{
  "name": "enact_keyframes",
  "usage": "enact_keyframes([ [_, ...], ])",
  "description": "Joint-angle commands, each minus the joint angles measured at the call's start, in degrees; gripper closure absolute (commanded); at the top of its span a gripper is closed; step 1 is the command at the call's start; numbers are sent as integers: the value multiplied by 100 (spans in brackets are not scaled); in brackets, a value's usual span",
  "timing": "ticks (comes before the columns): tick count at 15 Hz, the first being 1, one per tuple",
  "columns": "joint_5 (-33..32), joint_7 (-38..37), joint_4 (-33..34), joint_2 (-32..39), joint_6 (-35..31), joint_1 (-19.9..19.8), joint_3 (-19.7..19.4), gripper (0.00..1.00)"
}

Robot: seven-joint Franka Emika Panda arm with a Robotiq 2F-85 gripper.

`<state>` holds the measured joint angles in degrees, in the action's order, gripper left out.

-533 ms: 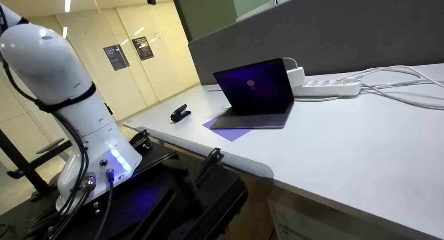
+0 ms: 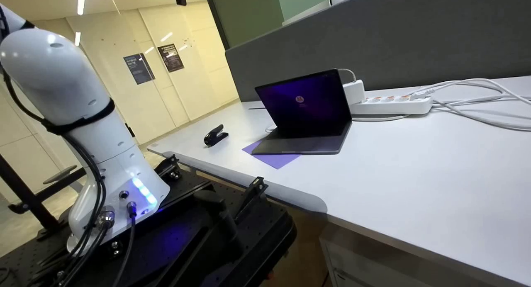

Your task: Close the laptop

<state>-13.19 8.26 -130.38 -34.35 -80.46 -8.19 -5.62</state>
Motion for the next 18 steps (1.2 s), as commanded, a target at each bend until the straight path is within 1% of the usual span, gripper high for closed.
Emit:
enact_keyframes([
  [1,-38,-55,15,-2,26,131,-95,0],
  [4,-38,-55,15,-2,26,131,-95,0],
  [6,-38,-345,0,123,-401,65,-119,0],
  [8,-106,-459,-10,266,-830,21,-141,0],
  [13,-113,-371,74,859,-1753,40,-177,0],
  [15,-106,-412,130,1152,-2111,77,-108,0],
  [18,-289,-456,159,1566,-2780,114,41,0],
])
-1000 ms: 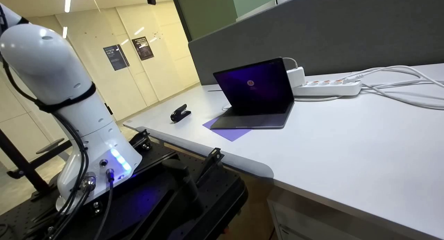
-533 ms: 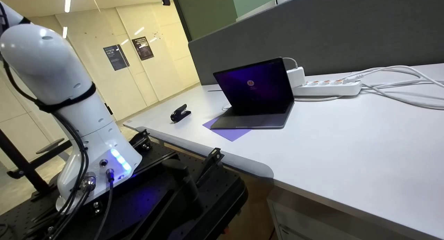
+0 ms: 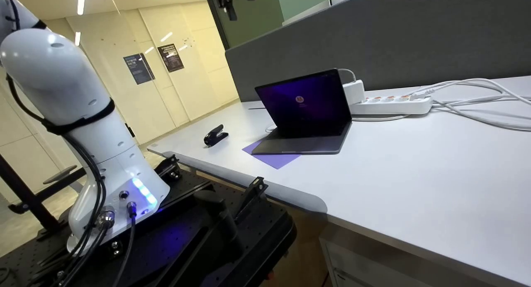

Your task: Close the laptop

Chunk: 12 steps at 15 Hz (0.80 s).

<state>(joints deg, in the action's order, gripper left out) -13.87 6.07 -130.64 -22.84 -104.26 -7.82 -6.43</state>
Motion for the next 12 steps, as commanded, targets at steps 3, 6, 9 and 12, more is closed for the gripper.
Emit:
enact_keyframes([
  [3,-530,-66,182,775,-1089,125,219,0],
  [6,-539,-51,44,753,-1246,130,210,0],
  [9,-591,-51,87,833,-1311,125,211,0],
  [12,-427,-13,304,1148,-1198,126,172,0],
])
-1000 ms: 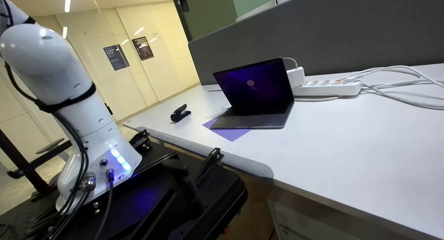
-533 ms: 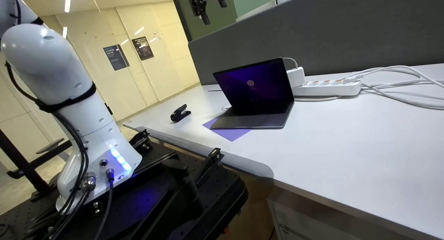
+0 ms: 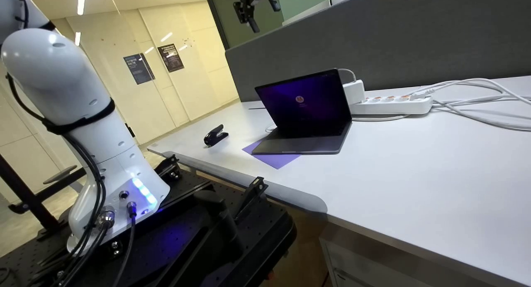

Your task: Close the laptop

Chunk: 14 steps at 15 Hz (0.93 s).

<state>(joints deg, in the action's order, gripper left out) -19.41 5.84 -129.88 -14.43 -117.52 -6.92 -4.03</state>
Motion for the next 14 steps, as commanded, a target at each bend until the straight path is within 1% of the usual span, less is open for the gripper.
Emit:
enact_keyframes([
  [1,146,-79,320,460,202,20,-64,0],
  [3,64,-177,462,815,222,6,-55,0],
  [5,-60,-99,603,1143,140,27,-44,0],
  [8,-247,24,707,1502,-352,78,-37,0],
  [11,61,247,769,1783,-600,139,-24,0],
  [13,578,455,806,1938,-624,139,-18,0],
  [14,977,627,831,2012,-579,122,-11,0],
])
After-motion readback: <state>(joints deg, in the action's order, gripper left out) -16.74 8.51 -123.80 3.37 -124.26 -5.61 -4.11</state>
